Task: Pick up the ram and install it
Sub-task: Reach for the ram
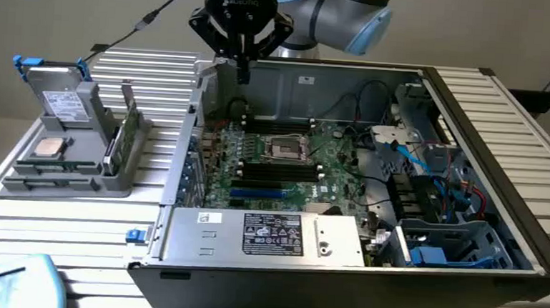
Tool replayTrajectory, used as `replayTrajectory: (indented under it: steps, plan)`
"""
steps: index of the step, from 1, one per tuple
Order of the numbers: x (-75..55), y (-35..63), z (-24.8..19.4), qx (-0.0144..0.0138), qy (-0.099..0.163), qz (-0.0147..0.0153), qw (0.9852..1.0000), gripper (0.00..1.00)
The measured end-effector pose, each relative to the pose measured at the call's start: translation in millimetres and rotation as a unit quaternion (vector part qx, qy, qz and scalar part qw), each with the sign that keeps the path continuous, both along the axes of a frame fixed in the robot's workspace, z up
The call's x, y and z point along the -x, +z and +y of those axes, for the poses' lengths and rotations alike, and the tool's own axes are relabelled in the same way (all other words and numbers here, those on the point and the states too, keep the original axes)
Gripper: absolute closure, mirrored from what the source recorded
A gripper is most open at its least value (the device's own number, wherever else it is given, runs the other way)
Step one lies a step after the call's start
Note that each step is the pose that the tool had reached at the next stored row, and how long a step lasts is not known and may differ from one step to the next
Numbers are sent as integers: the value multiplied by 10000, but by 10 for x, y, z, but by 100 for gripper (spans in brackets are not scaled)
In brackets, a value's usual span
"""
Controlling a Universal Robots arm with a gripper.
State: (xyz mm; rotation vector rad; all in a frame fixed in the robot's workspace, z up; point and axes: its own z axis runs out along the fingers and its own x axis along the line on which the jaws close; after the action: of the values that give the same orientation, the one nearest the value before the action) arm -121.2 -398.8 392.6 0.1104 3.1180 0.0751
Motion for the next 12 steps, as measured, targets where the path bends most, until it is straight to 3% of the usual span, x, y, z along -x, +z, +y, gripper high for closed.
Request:
replayTrajectory:
  steps: [12]
  plan:
    - [0,0,0,0,0,0,10000,90]
